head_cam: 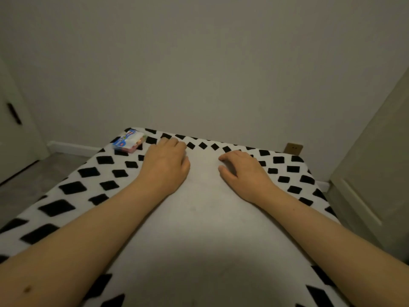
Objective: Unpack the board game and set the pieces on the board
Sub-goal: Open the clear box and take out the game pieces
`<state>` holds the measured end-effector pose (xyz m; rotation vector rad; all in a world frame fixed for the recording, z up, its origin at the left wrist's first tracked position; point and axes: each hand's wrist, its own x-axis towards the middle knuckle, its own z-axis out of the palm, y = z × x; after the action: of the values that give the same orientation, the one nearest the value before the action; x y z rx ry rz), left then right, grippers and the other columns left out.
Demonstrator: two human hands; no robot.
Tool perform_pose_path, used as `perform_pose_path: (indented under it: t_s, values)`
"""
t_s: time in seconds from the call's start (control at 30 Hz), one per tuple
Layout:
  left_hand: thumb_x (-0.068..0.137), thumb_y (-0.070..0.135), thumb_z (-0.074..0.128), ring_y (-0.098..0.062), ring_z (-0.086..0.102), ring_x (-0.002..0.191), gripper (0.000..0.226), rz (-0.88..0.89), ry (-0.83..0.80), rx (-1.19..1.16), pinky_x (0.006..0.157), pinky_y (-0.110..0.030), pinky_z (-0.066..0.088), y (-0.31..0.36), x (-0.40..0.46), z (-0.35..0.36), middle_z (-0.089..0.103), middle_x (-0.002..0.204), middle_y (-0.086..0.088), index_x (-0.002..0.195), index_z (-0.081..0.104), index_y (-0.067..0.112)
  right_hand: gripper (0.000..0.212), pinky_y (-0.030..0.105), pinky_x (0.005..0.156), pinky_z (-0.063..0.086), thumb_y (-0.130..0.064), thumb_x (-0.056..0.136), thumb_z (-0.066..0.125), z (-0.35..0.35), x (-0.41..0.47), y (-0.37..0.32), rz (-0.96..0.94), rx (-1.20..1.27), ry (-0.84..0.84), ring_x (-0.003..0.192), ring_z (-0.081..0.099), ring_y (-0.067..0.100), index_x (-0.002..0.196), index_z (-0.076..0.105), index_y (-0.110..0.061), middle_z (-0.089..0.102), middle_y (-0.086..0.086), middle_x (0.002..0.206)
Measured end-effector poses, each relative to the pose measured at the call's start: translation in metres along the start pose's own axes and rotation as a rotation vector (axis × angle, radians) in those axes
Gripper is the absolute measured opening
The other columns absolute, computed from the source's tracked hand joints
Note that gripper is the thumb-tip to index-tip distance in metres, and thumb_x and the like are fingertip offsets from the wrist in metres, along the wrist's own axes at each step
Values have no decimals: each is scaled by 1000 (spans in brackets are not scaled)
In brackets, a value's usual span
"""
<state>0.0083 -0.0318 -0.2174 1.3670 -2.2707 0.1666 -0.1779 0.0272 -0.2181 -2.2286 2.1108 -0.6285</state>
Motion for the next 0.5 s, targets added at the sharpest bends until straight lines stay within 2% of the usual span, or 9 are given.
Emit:
perform_pose_path:
  t_s: [0.13,0.4,0.5]
  values:
    - [83,17,48,-36,51,100,27,-81,66,68,79,-44,42,-26,6,1,62,101,-19,99,62,0,36,31,102,36,-33,94,44,-1,-1,-2,5,-1,0,116,48,15,125,53,-17,55,-2,126]
    - [89,19,43,-36,34,125,38,-323,5,121,102,-44,28,-48,3,3,45,134,-19,122,51,1,30,32,94,43,-25,93,44,-1,-4,-7,38,6,59,107,54,18,116,59,-13,62,2,115]
    - [90,16,40,-37,39,122,43,-325,-20,85,108,-44,27,-56,1,8,47,133,-22,130,46,2,28,30,88,45,-22,92,44,-2,-9,-10,75,23,86,103,56,18,113,61,-12,63,2,111]
